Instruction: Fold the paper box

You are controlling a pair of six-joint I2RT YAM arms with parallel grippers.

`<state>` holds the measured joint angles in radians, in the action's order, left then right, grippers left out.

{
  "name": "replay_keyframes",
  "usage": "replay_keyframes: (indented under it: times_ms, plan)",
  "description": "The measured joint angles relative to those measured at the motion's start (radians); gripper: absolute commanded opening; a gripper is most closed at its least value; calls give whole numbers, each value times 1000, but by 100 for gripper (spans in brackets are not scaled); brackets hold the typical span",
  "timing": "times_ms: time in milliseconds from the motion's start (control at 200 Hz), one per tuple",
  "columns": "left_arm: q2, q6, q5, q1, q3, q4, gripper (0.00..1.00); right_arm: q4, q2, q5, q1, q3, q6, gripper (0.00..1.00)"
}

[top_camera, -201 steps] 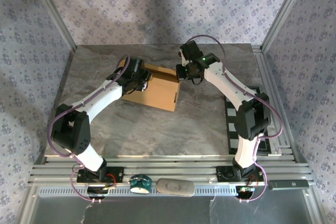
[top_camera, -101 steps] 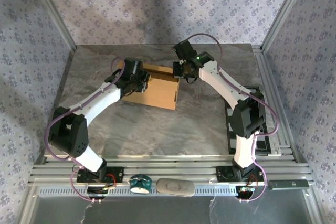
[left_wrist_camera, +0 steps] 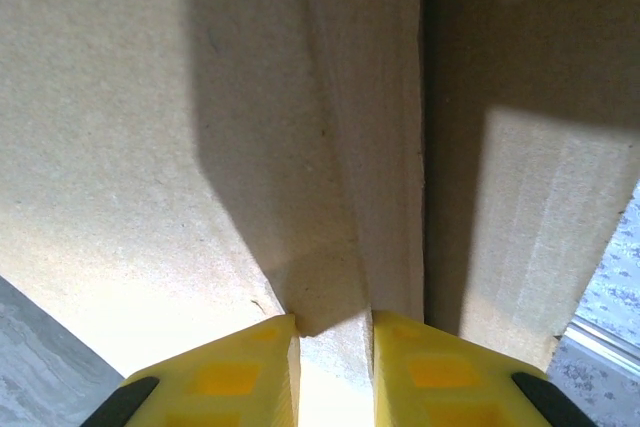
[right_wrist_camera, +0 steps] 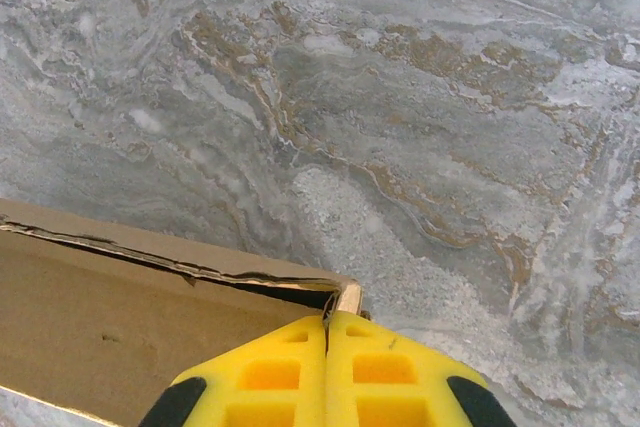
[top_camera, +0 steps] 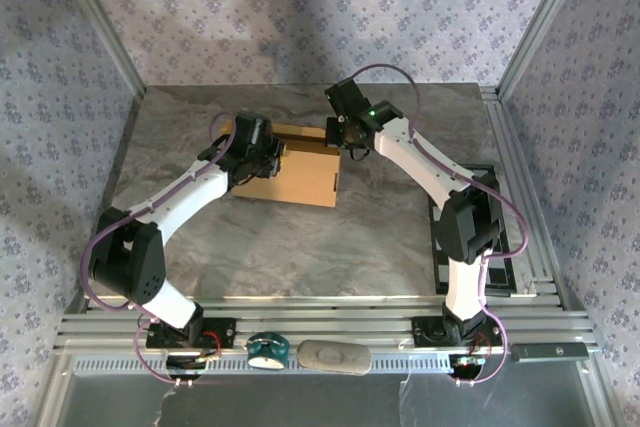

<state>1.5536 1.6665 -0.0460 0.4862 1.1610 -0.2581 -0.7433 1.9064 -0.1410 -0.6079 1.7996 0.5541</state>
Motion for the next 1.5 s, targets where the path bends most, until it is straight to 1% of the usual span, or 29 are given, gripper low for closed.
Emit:
replay_keyframes:
  times_ms: [395,655,815,1044,1259,1499]
  plan:
    - [-2,0,13,7,-2,-3,21,112,-76,6,-3,-138,0,0]
    - [-8,11,27,18,-17,9,22,224,-158,24,-6,-280,-1,0]
    - [-30,31,44,26,-56,52,22,285,-200,24,-15,-349,-4,0]
    - [-41,56,78,27,-95,126,23,337,-203,29,-17,-365,-40,0]
    - [-41,63,141,26,-125,219,23,403,-202,42,-16,-366,-108,0]
    - [-39,64,219,39,-170,335,22,568,-203,93,-3,-443,-235,0]
